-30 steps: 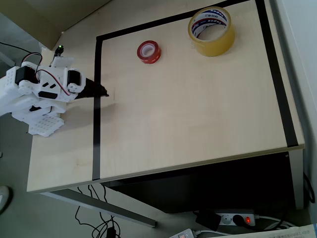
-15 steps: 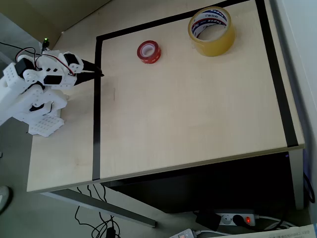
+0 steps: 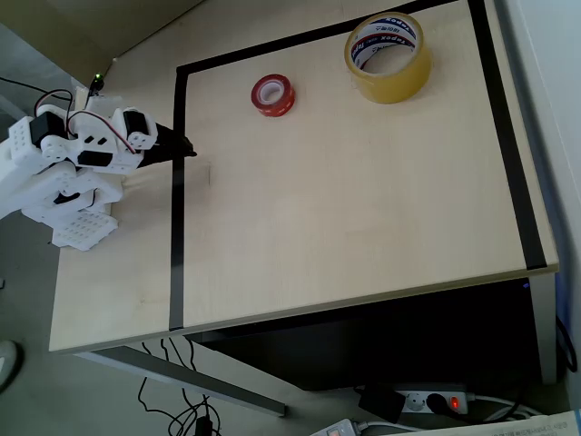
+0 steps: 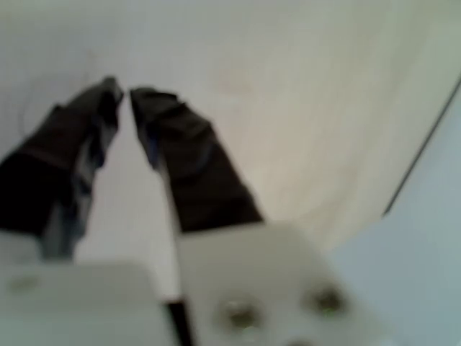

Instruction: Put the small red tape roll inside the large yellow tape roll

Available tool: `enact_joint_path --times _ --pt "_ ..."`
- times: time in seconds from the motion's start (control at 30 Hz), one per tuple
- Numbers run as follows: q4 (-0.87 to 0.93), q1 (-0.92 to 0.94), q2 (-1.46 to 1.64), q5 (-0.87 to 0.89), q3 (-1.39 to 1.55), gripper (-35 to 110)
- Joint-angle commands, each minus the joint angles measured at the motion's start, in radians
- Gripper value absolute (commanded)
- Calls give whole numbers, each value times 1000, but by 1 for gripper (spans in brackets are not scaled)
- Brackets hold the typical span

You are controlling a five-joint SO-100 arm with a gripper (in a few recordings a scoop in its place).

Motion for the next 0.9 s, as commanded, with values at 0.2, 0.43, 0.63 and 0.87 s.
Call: enact_joint_path --times 0.2,0.43,0.63,0.87 --pt "189 117 -241 28 -387 0" --pt "402 227 -931 2 -1014 0" --pt "448 270 -1112 2 -1131 7" --pt "615 259 -1456 -166 -1365 11"
